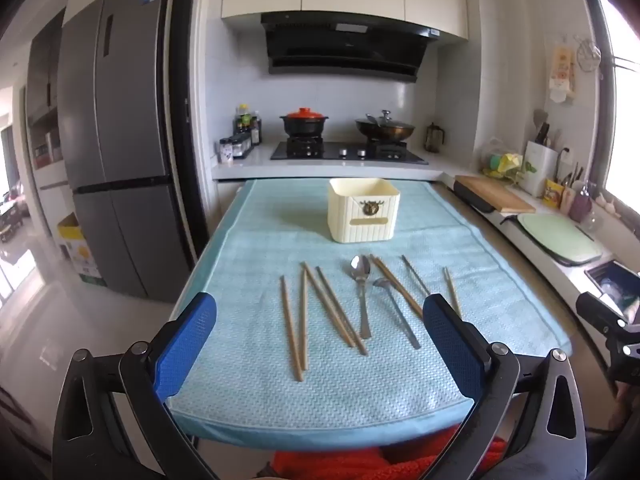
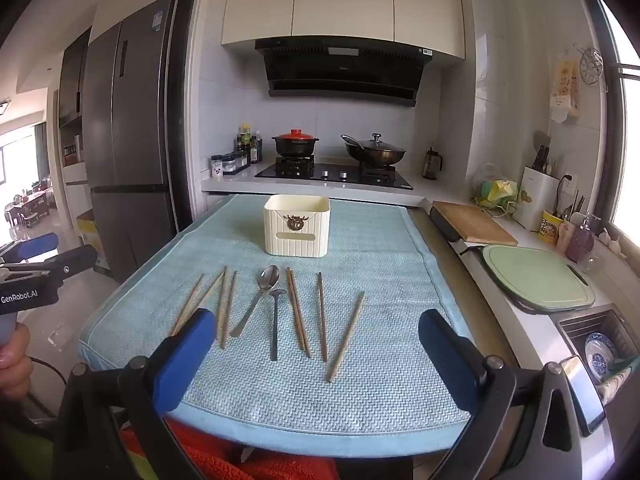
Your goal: Organize utensils
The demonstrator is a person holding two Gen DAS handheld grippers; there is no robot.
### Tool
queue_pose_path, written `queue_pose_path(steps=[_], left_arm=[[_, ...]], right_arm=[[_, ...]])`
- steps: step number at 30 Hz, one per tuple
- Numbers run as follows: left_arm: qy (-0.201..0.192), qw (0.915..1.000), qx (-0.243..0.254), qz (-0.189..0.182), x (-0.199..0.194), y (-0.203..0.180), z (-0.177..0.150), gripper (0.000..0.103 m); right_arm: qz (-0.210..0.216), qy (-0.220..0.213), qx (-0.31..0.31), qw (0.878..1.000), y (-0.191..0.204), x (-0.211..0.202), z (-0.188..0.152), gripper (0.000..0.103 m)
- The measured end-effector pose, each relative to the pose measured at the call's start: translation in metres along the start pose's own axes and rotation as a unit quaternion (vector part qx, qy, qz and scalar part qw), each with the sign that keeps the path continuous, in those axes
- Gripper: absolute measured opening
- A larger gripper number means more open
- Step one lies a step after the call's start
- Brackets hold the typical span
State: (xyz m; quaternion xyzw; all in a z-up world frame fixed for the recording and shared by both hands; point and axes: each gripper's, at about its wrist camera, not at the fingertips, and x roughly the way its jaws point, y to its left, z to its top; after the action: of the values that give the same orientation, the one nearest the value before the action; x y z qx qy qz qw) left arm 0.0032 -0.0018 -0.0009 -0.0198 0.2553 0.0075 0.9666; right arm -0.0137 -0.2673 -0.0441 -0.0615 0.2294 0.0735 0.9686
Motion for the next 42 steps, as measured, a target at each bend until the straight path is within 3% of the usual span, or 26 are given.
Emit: queue_pose_path(steps=[20,42], left_arm=[[-0.026,0.9996,0.003,-0.001,-0.007,0.003,-0.001,0.103],[-0.034,0.9994,0.006,-0.005,-0.011,0.0,-0.003,0.103]], right_arm=[[0.002,-0.055,0.012,0.998,-0.002,-0.015,0.001,0.103],[0.001,-0.066,0.01,0.998,-0.004,-0.018,0.001,0.103]])
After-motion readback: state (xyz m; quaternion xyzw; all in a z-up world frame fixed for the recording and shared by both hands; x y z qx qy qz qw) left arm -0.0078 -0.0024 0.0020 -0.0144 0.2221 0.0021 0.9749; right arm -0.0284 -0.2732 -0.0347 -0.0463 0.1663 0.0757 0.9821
